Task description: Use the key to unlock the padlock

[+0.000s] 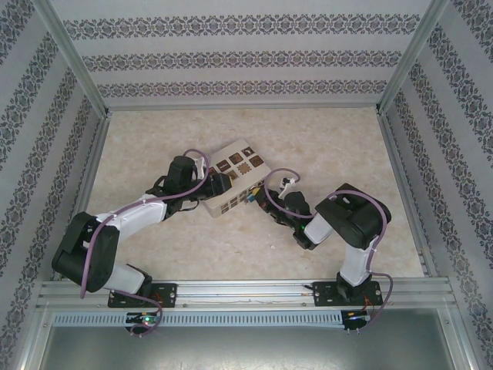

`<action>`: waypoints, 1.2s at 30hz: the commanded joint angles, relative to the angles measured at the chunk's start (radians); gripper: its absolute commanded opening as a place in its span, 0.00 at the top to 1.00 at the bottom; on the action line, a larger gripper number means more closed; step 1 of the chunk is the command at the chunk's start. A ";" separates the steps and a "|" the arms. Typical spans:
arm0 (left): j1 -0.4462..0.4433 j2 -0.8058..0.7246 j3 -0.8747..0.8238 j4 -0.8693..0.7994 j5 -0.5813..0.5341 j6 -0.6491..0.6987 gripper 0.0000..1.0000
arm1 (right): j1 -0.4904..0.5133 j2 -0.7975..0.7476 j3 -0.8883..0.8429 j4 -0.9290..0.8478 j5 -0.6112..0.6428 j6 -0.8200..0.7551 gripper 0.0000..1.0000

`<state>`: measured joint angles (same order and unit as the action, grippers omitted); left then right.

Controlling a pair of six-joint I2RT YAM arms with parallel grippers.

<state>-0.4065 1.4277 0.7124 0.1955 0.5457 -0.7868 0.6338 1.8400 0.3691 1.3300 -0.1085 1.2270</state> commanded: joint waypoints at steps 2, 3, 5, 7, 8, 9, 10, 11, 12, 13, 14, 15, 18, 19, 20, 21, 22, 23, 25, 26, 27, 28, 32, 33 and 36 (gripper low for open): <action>-0.019 -0.020 -0.050 -0.059 -0.004 -0.038 0.40 | -0.011 -0.040 -0.019 0.054 0.028 -0.018 1.00; -0.020 -0.030 -0.055 -0.048 -0.007 -0.043 0.40 | -0.013 -0.045 -0.019 0.054 0.029 -0.021 1.00; -0.017 -0.053 -0.059 -0.038 -0.013 -0.048 0.40 | -0.016 -0.056 -0.040 0.052 0.031 -0.026 1.00; -0.017 -0.081 -0.058 -0.046 -0.025 -0.045 0.39 | -0.018 -0.069 -0.056 0.050 0.033 -0.032 1.00; -0.016 -0.094 -0.058 -0.052 -0.030 -0.044 0.39 | -0.017 -0.075 -0.060 0.046 0.035 -0.035 1.00; -0.015 -0.109 -0.057 -0.061 -0.036 -0.039 0.39 | -0.019 -0.083 -0.065 0.043 0.036 -0.039 1.00; -0.011 -0.124 -0.055 -0.071 -0.042 -0.035 0.38 | -0.020 -0.091 -0.070 0.038 0.038 -0.042 1.00; -0.009 -0.138 -0.054 -0.082 -0.047 -0.032 0.38 | -0.021 -0.098 -0.074 0.035 0.038 -0.045 1.00; -0.005 -0.154 -0.053 -0.091 -0.052 -0.028 0.38 | -0.022 -0.108 -0.080 0.029 0.039 -0.050 1.00; -0.004 -0.169 -0.053 -0.100 -0.058 -0.023 0.38 | -0.023 -0.117 -0.085 0.021 0.041 -0.055 1.00; -0.002 -0.185 -0.053 -0.109 -0.064 -0.020 0.37 | -0.024 -0.125 -0.089 0.014 0.042 -0.058 1.00; 0.001 -0.201 -0.053 -0.119 -0.073 -0.013 0.37 | -0.026 -0.134 -0.092 0.005 0.042 -0.062 1.00; 0.009 -0.250 -0.054 -0.155 -0.110 0.011 0.34 | -0.031 -0.151 -0.099 -0.011 0.038 -0.069 1.00; 0.012 -0.267 -0.056 -0.171 -0.128 0.020 0.33 | -0.033 -0.155 -0.102 -0.014 0.036 -0.070 1.00; 0.015 -0.284 -0.059 -0.181 -0.144 0.029 0.32 | -0.034 -0.158 -0.101 -0.016 0.036 -0.072 1.00; 0.020 -0.302 -0.063 -0.195 -0.165 0.039 0.31 | -0.034 -0.164 -0.101 -0.021 0.036 -0.075 1.00; 0.026 -0.325 -0.068 -0.206 -0.185 0.048 0.30 | -0.035 -0.168 -0.101 -0.026 0.035 -0.077 1.00; 0.031 -0.340 -0.072 -0.217 -0.198 0.053 0.29 | -0.036 -0.172 -0.101 -0.031 0.035 -0.081 1.00; 0.046 -0.386 -0.081 -0.244 -0.230 0.068 0.27 | -0.037 -0.183 -0.103 -0.045 0.033 -0.088 1.00; 0.052 -0.404 -0.083 -0.257 -0.244 0.075 0.26 | -0.039 -0.187 -0.104 -0.050 0.032 -0.091 1.00; 0.059 -0.427 -0.086 -0.274 -0.260 0.086 0.25 | -0.039 -0.193 -0.107 -0.057 0.032 -0.095 1.00; 0.065 -0.450 -0.088 -0.291 -0.278 0.098 0.23 | -0.041 -0.200 -0.107 -0.064 0.032 -0.098 1.00; 0.083 -0.533 -0.090 -0.364 -0.350 0.160 0.18 | -0.045 -0.226 -0.111 -0.095 0.027 -0.114 1.00; 0.084 -0.555 -0.090 -0.382 -0.371 0.179 0.16 | -0.047 -0.234 -0.113 -0.106 0.026 -0.120 1.00; 0.091 -0.613 -0.092 -0.416 -0.420 0.241 0.12 | -0.048 -0.257 -0.111 -0.140 0.023 -0.134 1.00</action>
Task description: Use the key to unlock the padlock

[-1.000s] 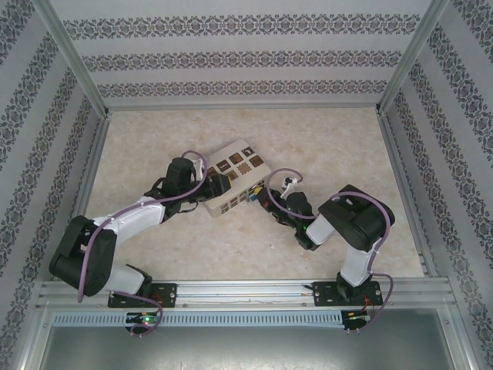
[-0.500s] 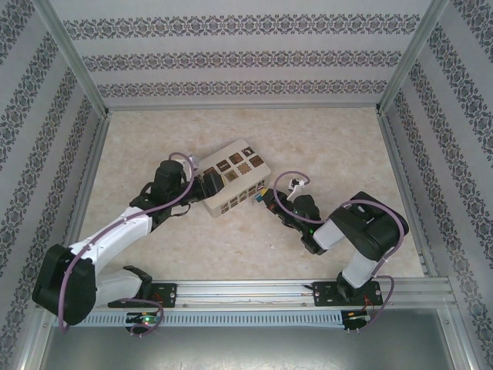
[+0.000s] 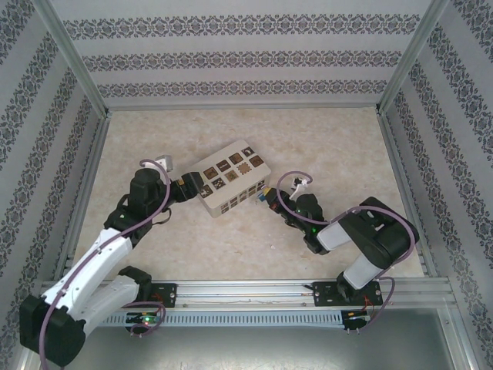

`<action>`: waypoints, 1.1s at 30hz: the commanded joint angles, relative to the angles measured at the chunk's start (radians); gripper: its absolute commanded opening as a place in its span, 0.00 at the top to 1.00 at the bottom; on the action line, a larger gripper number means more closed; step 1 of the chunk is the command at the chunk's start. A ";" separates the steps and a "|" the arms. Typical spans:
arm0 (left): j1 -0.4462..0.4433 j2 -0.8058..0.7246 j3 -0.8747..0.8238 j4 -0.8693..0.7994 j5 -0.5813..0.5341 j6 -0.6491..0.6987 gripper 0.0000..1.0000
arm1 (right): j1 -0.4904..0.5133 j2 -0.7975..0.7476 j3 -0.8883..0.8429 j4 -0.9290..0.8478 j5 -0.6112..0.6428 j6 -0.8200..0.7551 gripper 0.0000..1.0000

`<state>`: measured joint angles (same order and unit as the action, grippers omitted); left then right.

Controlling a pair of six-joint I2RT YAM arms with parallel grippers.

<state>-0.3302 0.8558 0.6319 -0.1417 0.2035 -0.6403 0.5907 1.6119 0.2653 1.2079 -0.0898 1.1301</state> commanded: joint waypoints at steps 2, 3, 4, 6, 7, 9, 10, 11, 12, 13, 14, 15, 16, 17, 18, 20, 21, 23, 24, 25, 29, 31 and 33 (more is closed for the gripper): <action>0.018 -0.078 -0.011 -0.092 -0.108 0.145 0.10 | -0.007 -0.044 -0.004 -0.043 0.001 -0.046 1.00; 0.019 -0.096 -0.009 -0.099 -0.122 0.180 0.08 | -0.009 -0.053 -0.003 -0.056 -0.001 -0.051 1.00; 0.018 -0.114 -0.010 -0.103 -0.137 0.219 0.07 | -0.011 -0.062 -0.001 -0.068 -0.003 -0.056 1.00; 0.019 -0.150 -0.009 -0.107 -0.164 0.305 0.04 | -0.013 -0.078 0.001 -0.093 -0.006 -0.068 1.00; 0.018 -0.168 -0.009 -0.107 -0.179 0.353 0.03 | -0.015 -0.086 0.002 -0.108 -0.010 -0.075 1.00; 0.018 -0.199 -0.006 -0.108 -0.194 0.448 0.00 | -0.020 -0.106 0.007 -0.141 -0.017 -0.088 1.00; 0.018 -0.215 -0.003 -0.109 -0.196 0.496 0.00 | -0.021 -0.117 0.009 -0.160 -0.022 -0.096 1.00; 0.017 -0.228 -0.001 -0.112 -0.194 0.541 0.00 | -0.023 -0.128 0.012 -0.179 -0.025 -0.104 1.00; 0.017 -0.238 0.000 -0.116 -0.190 0.577 0.00 | -0.025 -0.139 0.015 -0.199 -0.028 -0.113 1.00; 0.018 -0.249 0.000 -0.118 -0.179 0.621 0.00 | -0.027 -0.151 0.019 -0.223 -0.032 -0.124 1.00; 0.019 -0.260 -0.003 -0.117 -0.161 0.661 0.00 | -0.030 -0.167 0.024 -0.252 -0.037 -0.138 1.00; 0.020 -0.270 -0.010 -0.118 -0.151 0.696 0.00 | -0.032 -0.182 0.030 -0.281 -0.040 -0.150 1.00; 0.018 -0.278 -0.021 -0.114 -0.140 0.729 0.00 | -0.035 -0.202 0.040 -0.323 -0.045 -0.166 1.00; 0.018 -0.286 -0.038 -0.107 -0.137 0.755 0.01 | -0.038 -0.223 0.051 -0.365 -0.050 -0.189 1.00; 0.018 -0.292 -0.057 -0.095 -0.135 0.772 0.00 | -0.042 -0.241 0.060 -0.406 -0.055 -0.209 1.00; 0.018 -0.306 -0.120 -0.048 -0.138 0.792 0.01 | -0.056 -0.289 0.087 -0.529 -0.071 -0.247 1.00; 0.019 -0.312 -0.147 -0.017 -0.146 0.790 0.01 | -0.062 -0.309 0.111 -0.575 -0.076 -0.270 1.00; 0.019 -0.320 -0.198 0.023 -0.132 0.823 0.01 | -0.073 -0.364 0.134 -0.683 -0.070 -0.319 1.00; 0.020 -0.319 -0.203 0.022 -0.130 0.841 0.01 | -0.080 -0.385 0.143 -0.725 -0.063 -0.339 1.00; 0.019 -0.316 -0.205 0.024 -0.138 0.847 0.01 | -0.091 -0.414 0.152 -0.771 -0.058 -0.362 1.00; 0.019 -0.280 -0.215 0.017 -0.110 0.866 0.01 | -0.164 -0.489 0.204 -0.961 -0.083 -0.427 1.00; 0.020 -0.246 -0.209 0.003 -0.074 0.875 0.01 | -0.210 -0.503 0.235 -1.034 -0.120 -0.476 1.00; 0.020 -0.216 -0.202 -0.005 -0.054 0.878 0.00 | -0.258 -0.501 0.277 -1.103 -0.167 -0.533 1.00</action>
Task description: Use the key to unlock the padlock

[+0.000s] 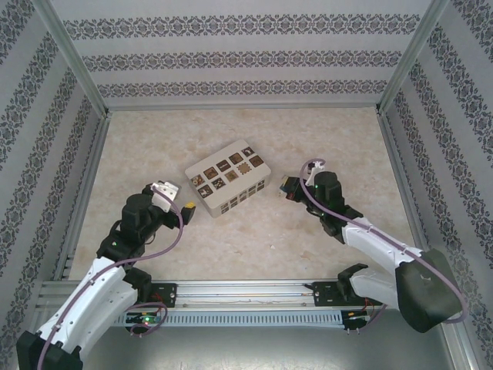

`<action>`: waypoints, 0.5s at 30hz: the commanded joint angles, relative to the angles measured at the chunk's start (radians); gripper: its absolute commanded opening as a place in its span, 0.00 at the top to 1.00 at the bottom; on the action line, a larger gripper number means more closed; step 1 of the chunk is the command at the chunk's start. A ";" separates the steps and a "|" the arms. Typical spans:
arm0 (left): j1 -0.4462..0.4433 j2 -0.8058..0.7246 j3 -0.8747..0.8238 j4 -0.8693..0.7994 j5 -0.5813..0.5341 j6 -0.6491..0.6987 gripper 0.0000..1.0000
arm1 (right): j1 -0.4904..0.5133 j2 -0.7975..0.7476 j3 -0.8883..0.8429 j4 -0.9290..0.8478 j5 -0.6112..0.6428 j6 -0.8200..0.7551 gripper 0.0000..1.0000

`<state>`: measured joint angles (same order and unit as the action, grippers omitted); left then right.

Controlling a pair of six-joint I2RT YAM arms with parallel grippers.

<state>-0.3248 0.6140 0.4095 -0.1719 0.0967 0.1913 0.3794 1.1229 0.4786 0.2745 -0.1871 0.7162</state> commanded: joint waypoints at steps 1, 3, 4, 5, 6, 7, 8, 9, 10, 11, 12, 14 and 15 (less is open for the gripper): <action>0.014 0.039 0.023 0.024 0.059 0.048 0.01 | -0.073 -0.004 0.088 -0.204 -0.095 -0.145 1.00; 0.014 0.050 0.024 0.019 0.062 0.053 0.00 | -0.122 0.019 0.130 -0.254 -0.148 -0.187 1.00; 0.014 0.052 0.025 0.015 0.062 0.058 0.01 | -0.145 0.038 0.153 -0.274 -0.180 -0.209 1.00; 0.014 0.051 0.023 0.010 0.061 0.061 0.01 | -0.166 0.061 0.179 -0.295 -0.210 -0.232 1.00; 0.015 0.050 0.022 0.008 0.057 0.063 0.01 | -0.180 0.083 0.200 -0.318 -0.224 -0.249 1.00; 0.015 0.050 0.020 0.008 0.053 0.066 0.01 | -0.193 0.107 0.227 -0.337 -0.239 -0.271 1.00; 0.015 0.050 0.020 0.008 0.049 0.069 0.00 | -0.203 0.137 0.258 -0.360 -0.251 -0.294 1.00; 0.014 0.050 0.018 0.008 0.048 0.071 0.01 | -0.210 0.165 0.287 -0.381 -0.252 -0.316 1.00; 0.015 0.051 0.018 0.008 0.046 0.072 0.01 | -0.217 0.195 0.321 -0.399 -0.252 -0.342 1.00; 0.014 0.052 0.017 0.009 0.046 0.072 0.01 | -0.224 0.234 0.358 -0.420 -0.258 -0.365 1.00; 0.015 0.053 0.017 0.009 0.049 0.072 0.01 | -0.229 0.266 0.391 -0.434 -0.264 -0.383 1.00; 0.015 0.059 0.014 0.008 0.057 0.076 0.00 | -0.240 0.344 0.470 -0.465 -0.288 -0.414 1.00; 0.015 0.062 0.014 0.006 0.061 0.076 0.01 | -0.244 0.377 0.503 -0.478 -0.300 -0.424 1.00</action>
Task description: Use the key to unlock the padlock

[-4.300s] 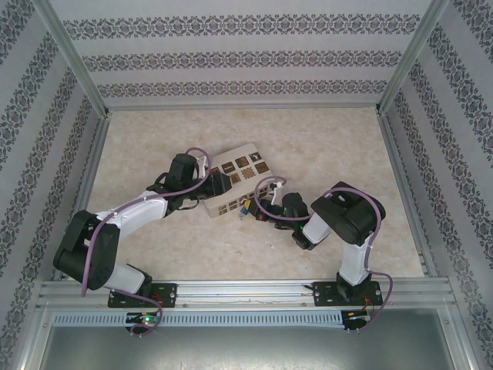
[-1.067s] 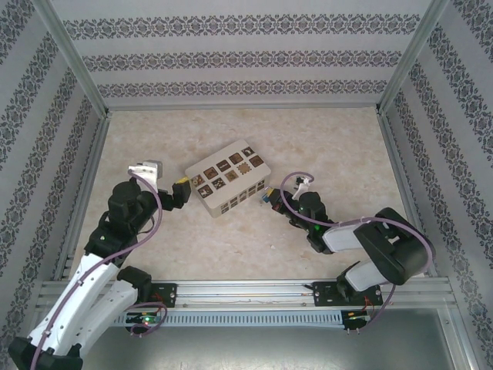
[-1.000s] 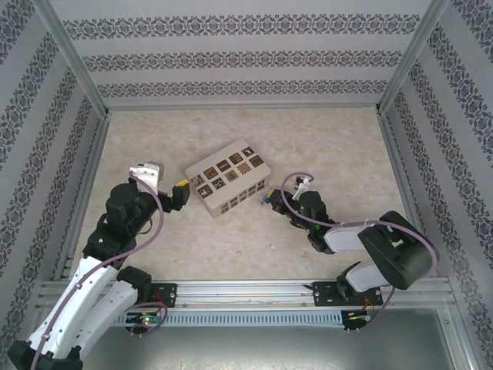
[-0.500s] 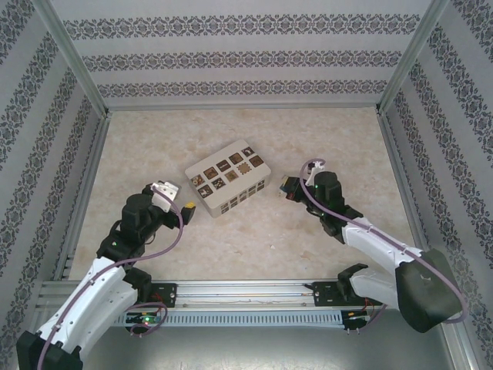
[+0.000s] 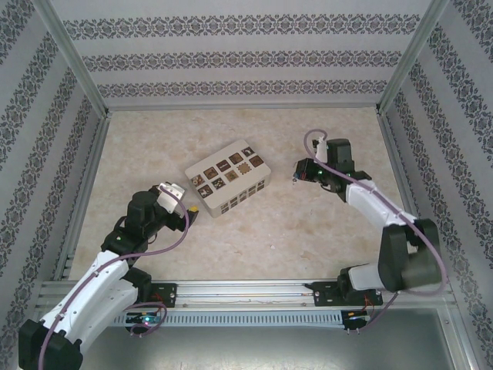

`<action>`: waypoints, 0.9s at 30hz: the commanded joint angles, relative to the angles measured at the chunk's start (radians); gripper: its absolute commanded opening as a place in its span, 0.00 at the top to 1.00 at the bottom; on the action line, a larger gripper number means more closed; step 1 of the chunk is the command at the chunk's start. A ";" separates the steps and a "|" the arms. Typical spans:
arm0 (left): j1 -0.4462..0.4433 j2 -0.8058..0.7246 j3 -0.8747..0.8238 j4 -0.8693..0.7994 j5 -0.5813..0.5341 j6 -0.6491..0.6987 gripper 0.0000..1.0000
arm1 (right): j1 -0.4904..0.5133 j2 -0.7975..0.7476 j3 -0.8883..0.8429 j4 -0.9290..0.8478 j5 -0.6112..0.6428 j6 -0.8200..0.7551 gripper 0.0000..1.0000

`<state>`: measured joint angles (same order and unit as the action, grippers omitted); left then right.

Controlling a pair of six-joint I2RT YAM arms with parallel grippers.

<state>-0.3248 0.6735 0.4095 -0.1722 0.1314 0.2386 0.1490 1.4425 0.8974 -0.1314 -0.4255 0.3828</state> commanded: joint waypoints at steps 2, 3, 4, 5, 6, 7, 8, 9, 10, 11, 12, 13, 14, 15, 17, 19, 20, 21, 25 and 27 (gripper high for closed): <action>0.014 0.014 0.015 0.003 0.036 0.031 0.01 | -0.018 0.133 0.157 -0.095 -0.082 -0.109 1.00; 0.014 0.017 0.017 0.000 0.040 0.031 0.00 | -0.019 0.161 0.186 -0.107 -0.089 -0.116 1.00; 0.015 0.020 0.017 -0.001 0.043 0.031 0.01 | -0.019 0.201 0.221 -0.120 -0.096 -0.125 1.00; 0.014 0.023 0.017 -0.004 0.046 0.034 0.01 | -0.019 0.235 0.256 -0.138 -0.101 -0.136 1.00; 0.015 0.023 0.017 -0.006 0.048 0.034 0.00 | -0.020 0.263 0.281 -0.155 -0.104 -0.145 1.00; 0.014 0.024 0.017 -0.006 0.049 0.034 0.00 | -0.020 0.295 0.317 -0.174 -0.108 -0.156 1.00; 0.014 0.024 0.015 -0.006 0.050 0.035 0.00 | -0.020 0.322 0.350 -0.197 -0.107 -0.168 1.00; 0.014 0.024 0.015 -0.007 0.052 0.037 0.00 | -0.020 0.347 0.376 -0.217 -0.103 -0.176 1.00; 0.015 0.026 0.015 -0.009 0.054 0.039 0.00 | -0.021 0.371 0.405 -0.238 -0.098 -0.191 1.00; 0.014 0.026 0.014 -0.009 0.054 0.040 0.01 | -0.024 0.394 0.431 -0.261 -0.092 -0.204 1.00; 0.014 0.026 0.014 -0.009 0.053 0.041 0.01 | -0.027 0.412 0.454 -0.279 -0.086 -0.214 1.00; 0.015 0.026 0.014 -0.010 0.053 0.042 0.01 | -0.031 0.432 0.478 -0.301 -0.081 -0.224 1.00; 0.014 0.026 0.014 -0.008 0.053 0.043 0.00 | -0.036 0.450 0.499 -0.320 -0.079 -0.232 1.00; 0.015 0.026 0.014 -0.009 0.053 0.043 0.00 | -0.040 0.466 0.514 -0.336 -0.078 -0.237 1.00; 0.015 0.027 0.013 -0.009 0.055 0.045 0.00 | -0.048 0.494 0.538 -0.363 -0.073 -0.246 1.00; 0.014 0.028 0.012 -0.010 0.054 0.044 0.00 | -0.055 0.516 0.553 -0.378 -0.070 -0.252 1.00; 0.015 0.027 0.012 -0.010 0.054 0.046 0.00 | -0.057 0.527 0.560 -0.386 -0.068 -0.257 1.00; 0.014 0.029 0.012 -0.010 0.054 0.046 0.00 | -0.058 0.538 0.566 -0.394 -0.067 -0.259 1.00; 0.014 0.030 0.011 -0.010 0.054 0.047 0.00 | -0.062 0.578 0.591 -0.420 -0.073 -0.266 1.00; 0.015 0.032 0.011 -0.010 0.057 0.046 0.00 | -0.062 0.596 0.601 -0.429 -0.080 -0.268 1.00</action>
<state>-0.3248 0.7044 0.4095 -0.1726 0.1730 0.2626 0.0933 2.0151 1.4624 -0.5129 -0.4953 0.1425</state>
